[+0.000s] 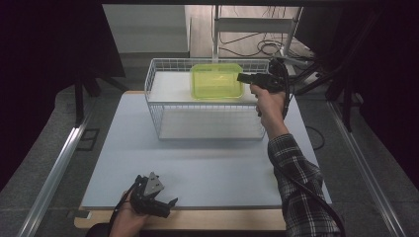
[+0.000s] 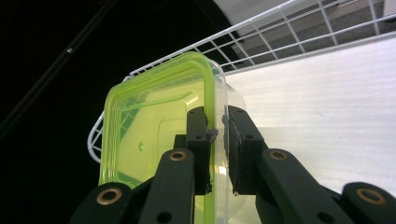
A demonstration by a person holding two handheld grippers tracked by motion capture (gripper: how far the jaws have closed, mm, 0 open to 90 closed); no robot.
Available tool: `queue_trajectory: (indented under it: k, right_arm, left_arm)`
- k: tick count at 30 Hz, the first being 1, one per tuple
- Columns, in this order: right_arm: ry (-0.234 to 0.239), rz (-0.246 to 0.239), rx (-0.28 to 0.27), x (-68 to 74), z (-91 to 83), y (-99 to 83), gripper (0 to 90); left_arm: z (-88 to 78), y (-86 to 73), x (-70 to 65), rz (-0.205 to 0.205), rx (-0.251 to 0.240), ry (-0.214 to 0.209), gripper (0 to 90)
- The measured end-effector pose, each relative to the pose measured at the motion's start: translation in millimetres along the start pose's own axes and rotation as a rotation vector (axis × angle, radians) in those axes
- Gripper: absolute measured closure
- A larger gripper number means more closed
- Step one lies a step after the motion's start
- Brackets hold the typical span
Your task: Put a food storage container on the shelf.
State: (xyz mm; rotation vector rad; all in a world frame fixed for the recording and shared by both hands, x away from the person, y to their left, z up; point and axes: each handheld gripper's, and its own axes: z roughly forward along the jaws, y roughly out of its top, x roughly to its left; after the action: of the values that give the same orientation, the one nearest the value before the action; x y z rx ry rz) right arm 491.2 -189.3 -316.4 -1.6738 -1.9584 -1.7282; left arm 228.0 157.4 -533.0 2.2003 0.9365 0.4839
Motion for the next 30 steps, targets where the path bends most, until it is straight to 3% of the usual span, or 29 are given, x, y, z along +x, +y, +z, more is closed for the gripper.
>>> queue_trajectory:
  k: [9,12,16,20,23,26,30]
  right_arm:
    - [-0.02,0.002,-0.003,-2.5,7.9,3.7,79.5]
    - [-0.026,-0.02,0.001,-3.4,10.5,4.7,78.1]
    - [-0.077,-0.066,0.011,-2.9,14.6,5.4,73.9]
    - [-0.088,-0.07,0.017,-4.8,18.5,6.1,72.4]
    - [-0.126,-0.108,0.027,-2.2,22.0,7.4,71.4]
    - [-0.133,-0.12,0.033,-1.1,24.3,8.6,70.7]
    - [-0.148,-0.136,0.042,-0.5,26.1,9.0,65.2]
  left_arm:
    - [0.2,0.1,-0.3,0.002,0.004,-0.004,2.1]
    - [0.5,0.1,-0.4,0.004,0.005,-0.005,2.1]
    - [0.9,0.0,-0.8,0.004,0.007,-0.005,2.1]
    - [1.0,0.0,-0.7,0.007,0.009,-0.004,2.1]
    - [1.1,0.0,-0.9,0.006,0.012,-0.007,2.1]
    - [1.2,0.0,-1.1,0.006,0.012,-0.007,2.1]
    - [1.0,0.0,-0.9,0.008,0.011,-0.006,2.1]
